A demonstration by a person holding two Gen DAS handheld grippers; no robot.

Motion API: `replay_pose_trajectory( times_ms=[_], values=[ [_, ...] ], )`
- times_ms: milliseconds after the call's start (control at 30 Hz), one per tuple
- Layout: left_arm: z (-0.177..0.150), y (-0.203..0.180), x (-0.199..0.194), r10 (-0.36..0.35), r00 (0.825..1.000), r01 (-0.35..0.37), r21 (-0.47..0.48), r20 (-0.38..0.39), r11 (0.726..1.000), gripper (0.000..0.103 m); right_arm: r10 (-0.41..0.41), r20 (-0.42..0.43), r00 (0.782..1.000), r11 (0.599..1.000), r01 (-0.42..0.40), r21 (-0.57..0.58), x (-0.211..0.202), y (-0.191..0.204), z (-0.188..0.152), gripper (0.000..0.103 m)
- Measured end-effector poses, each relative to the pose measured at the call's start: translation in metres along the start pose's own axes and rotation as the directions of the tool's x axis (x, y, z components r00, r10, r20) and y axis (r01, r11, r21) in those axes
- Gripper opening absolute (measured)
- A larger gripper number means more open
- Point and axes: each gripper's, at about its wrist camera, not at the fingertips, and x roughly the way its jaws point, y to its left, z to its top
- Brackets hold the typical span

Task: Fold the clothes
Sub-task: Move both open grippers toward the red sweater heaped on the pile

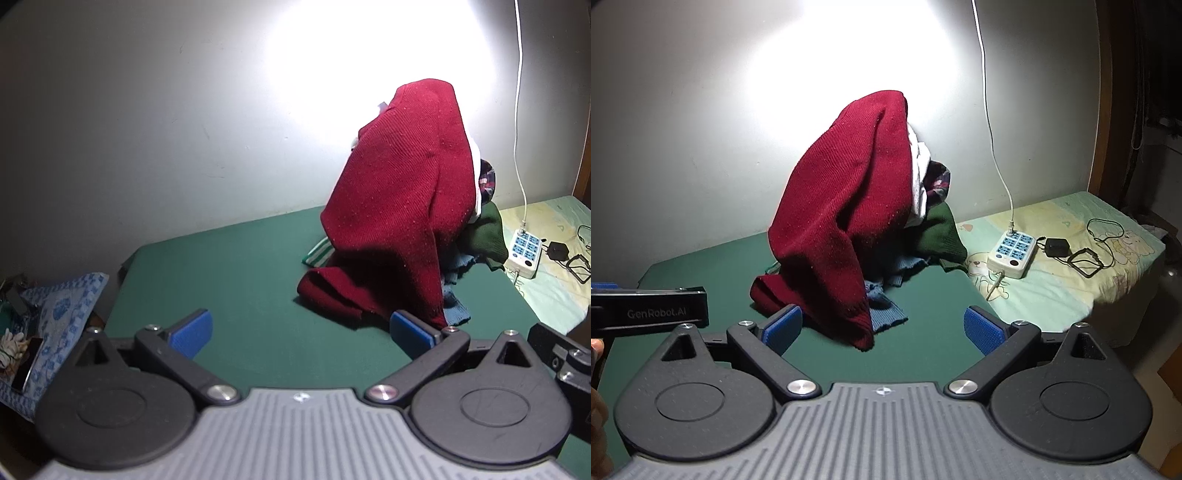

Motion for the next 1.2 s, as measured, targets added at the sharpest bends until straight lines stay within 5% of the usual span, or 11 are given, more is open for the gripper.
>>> replay_pose_trajectory(
  times_ms=[1200],
  values=[
    [-0.011, 0.002, 0.029, 0.012, 0.997, -0.014, -0.029, -0.076, 0.999, 0.103, 0.024, -0.063, 0.998, 0.999, -0.026, -0.021, 0.038, 0.011, -0.004, 0.089]
  ],
)
